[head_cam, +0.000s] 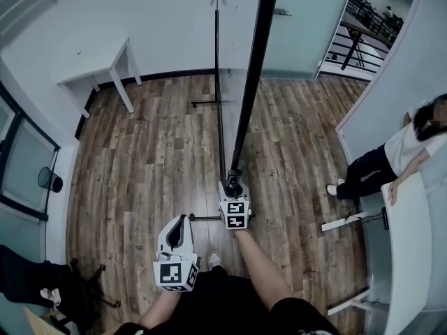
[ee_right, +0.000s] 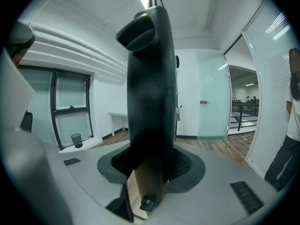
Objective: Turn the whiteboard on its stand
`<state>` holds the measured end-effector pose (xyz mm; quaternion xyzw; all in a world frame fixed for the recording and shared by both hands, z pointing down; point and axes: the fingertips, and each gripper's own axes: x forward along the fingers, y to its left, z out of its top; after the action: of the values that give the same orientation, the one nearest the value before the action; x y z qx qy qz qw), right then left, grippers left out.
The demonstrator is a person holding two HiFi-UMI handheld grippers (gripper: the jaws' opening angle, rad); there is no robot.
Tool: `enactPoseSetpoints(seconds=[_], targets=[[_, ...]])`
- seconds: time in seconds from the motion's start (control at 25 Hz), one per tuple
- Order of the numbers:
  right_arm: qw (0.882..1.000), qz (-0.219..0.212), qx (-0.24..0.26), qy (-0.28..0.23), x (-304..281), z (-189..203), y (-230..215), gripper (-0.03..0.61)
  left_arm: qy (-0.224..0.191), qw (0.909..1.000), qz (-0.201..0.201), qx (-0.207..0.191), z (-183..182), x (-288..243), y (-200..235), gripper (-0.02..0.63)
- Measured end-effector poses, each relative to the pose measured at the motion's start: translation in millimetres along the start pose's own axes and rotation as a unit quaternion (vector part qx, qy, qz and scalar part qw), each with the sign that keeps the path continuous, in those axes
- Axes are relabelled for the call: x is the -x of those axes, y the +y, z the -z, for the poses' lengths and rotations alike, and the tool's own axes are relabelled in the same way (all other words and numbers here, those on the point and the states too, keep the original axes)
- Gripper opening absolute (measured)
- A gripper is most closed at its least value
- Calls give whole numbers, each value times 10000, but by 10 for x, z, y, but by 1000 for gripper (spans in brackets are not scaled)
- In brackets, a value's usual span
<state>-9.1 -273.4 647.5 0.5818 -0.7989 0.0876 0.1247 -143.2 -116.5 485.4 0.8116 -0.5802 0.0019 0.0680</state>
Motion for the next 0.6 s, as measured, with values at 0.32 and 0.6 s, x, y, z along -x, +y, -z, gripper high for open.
enactPoseSetpoints(seconds=[0.32, 0.6], targets=[[10000, -43, 6, -36, 289, 126, 135, 167, -26, 9999, -138, 36, 83, 324, -101, 15], [9999, -115, 5, -15, 623, 237, 263, 167, -110, 9997, -197, 2, 96, 622, -260, 15]])
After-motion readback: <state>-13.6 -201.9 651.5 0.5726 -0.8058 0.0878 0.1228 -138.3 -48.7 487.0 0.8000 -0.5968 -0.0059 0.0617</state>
